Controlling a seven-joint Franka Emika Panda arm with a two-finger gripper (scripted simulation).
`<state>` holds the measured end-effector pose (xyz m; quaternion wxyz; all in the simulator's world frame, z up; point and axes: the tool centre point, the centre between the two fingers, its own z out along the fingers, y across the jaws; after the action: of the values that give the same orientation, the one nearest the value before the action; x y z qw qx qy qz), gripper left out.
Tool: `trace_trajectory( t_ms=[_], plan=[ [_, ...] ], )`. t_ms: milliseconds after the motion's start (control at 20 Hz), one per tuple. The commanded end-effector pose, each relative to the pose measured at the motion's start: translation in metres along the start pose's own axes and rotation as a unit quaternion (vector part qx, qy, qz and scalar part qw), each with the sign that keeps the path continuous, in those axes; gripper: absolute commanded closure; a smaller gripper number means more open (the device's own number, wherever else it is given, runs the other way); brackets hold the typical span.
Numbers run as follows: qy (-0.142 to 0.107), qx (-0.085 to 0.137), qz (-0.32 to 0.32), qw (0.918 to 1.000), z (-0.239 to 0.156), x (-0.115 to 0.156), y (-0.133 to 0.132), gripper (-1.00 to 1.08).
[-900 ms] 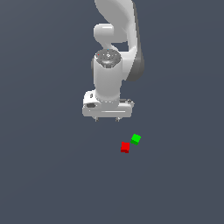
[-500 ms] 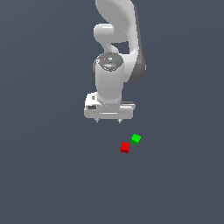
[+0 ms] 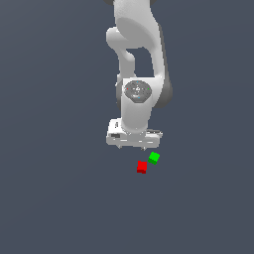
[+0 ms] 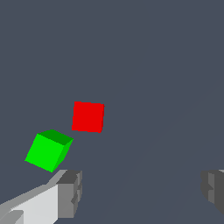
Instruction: Stack the red cube on top of the green cube.
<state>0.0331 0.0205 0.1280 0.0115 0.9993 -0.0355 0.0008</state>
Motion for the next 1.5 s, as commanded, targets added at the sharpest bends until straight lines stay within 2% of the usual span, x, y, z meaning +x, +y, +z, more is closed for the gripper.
trace_trajectory(
  t_ms=[0,250,550,1050,1450],
  plan=[
    [-0.001,0.003,0.011,0.9999,0.014,0.008,-0.013,-0.92],
    [-0.001,0.007,0.029,0.9996,0.038,0.023,-0.035,-0.92],
    [-0.002,0.01,0.041,0.9991,0.053,0.035,-0.049,-0.92],
    [-0.002,0.011,0.044,0.999,0.06,0.038,-0.053,-0.92],
    [-0.002,0.011,0.044,0.999,0.097,0.038,-0.054,-0.92]
  ],
)
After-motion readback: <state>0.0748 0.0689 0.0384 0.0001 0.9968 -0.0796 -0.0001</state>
